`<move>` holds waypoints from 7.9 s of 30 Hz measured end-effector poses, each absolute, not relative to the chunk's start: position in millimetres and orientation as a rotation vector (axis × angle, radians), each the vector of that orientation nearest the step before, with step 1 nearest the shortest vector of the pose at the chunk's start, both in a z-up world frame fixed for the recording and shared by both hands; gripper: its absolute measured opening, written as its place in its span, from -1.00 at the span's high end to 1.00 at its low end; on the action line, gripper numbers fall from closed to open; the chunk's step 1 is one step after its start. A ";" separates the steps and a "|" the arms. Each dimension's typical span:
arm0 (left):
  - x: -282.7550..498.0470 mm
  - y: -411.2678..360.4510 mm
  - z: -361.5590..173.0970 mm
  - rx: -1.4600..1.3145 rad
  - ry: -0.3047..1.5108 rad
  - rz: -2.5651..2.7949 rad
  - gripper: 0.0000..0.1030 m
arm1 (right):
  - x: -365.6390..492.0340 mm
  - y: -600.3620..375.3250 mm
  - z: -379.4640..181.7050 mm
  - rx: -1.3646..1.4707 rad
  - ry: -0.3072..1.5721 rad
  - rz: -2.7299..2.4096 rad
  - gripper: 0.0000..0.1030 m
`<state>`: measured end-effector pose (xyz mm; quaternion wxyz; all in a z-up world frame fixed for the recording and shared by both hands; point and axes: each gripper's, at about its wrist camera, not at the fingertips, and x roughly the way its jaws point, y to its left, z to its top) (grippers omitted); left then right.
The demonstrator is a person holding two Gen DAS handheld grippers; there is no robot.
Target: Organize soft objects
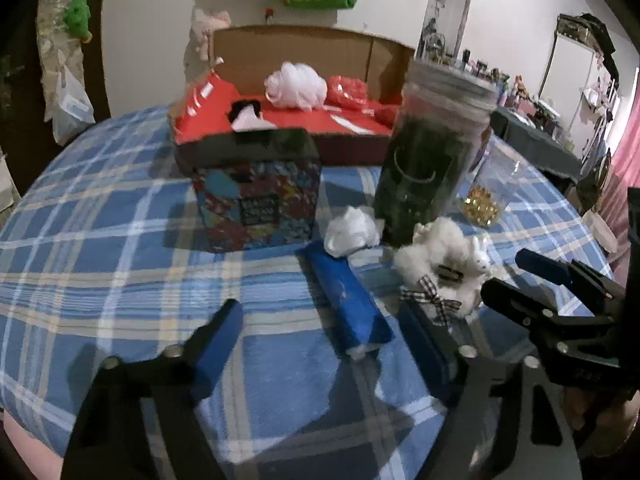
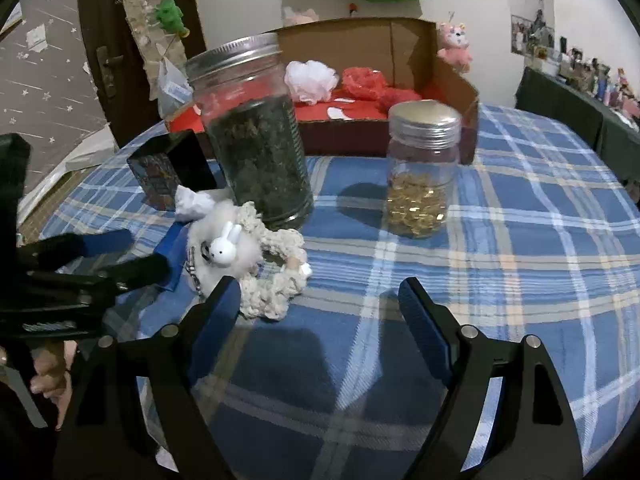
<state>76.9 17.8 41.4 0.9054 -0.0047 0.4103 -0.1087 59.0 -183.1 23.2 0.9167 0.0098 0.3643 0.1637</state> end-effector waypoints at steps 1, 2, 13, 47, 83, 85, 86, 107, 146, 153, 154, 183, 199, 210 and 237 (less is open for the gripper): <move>78.8 16.1 39.4 -0.008 0.856 -0.231 -0.21 | 60.4 -182.1 23.0 0.034 0.751 0.358 -0.38; 80.6 14.5 37.2 -0.007 0.863 -0.239 -0.17 | 61.5 -181.4 22.6 0.053 0.756 0.387 -0.21; 64.1 4.2 46.0 -0.022 0.811 -0.317 0.63 | 46.7 -188.5 29.1 0.152 0.701 0.475 0.69; 52.1 11.0 77.7 -0.037 0.724 -0.329 0.66 | 33.1 -200.4 63.2 0.118 0.595 0.408 0.69; 123.6 146.5 66.8 -0.099 0.848 -0.302 0.66 | 65.9 -315.1 59.9 0.257 0.651 0.236 0.69; 129.4 146.8 69.1 -0.078 0.844 -0.337 0.66 | 76.5 -321.1 60.8 0.277 0.658 0.250 0.69; 131.6 146.3 70.1 -0.067 0.845 -0.348 0.66 | 81.2 -323.2 61.2 0.280 0.661 0.256 0.69; 170.7 138.2 88.5 0.076 0.801 -0.587 0.66 | 144.1 -314.0 70.8 0.199 0.677 0.423 0.69; 301.9 -1.1 113.3 0.343 0.982 -0.549 0.63 | 313.4 -185.1 107.4 -0.209 0.913 0.522 0.69; 340.7 -15.8 100.0 0.323 1.033 -0.508 0.62 | 358.0 -163.4 90.0 -0.206 0.986 0.500 0.69; 344.7 -17.0 96.7 0.325 1.038 -0.502 0.62 | 361.6 -161.8 87.6 -0.200 0.992 0.499 0.69; 333.1 -20.6 98.1 0.342 0.982 -0.482 -0.39 | 374.4 -155.3 87.6 -0.280 0.999 0.401 0.50; 237.1 11.7 187.0 0.106 0.731 -0.471 -0.95 | 236.2 -168.3 203.7 -0.205 0.660 0.416 -0.40; 122.0 16.7 226.2 0.038 0.501 -0.379 -1.00 | 101.4 -181.8 234.4 -0.106 0.445 0.415 -0.50; -2.3 12.4 133.7 -0.019 0.398 -0.145 -1.00 | -36.3 -198.2 130.8 -0.020 0.339 0.120 -0.79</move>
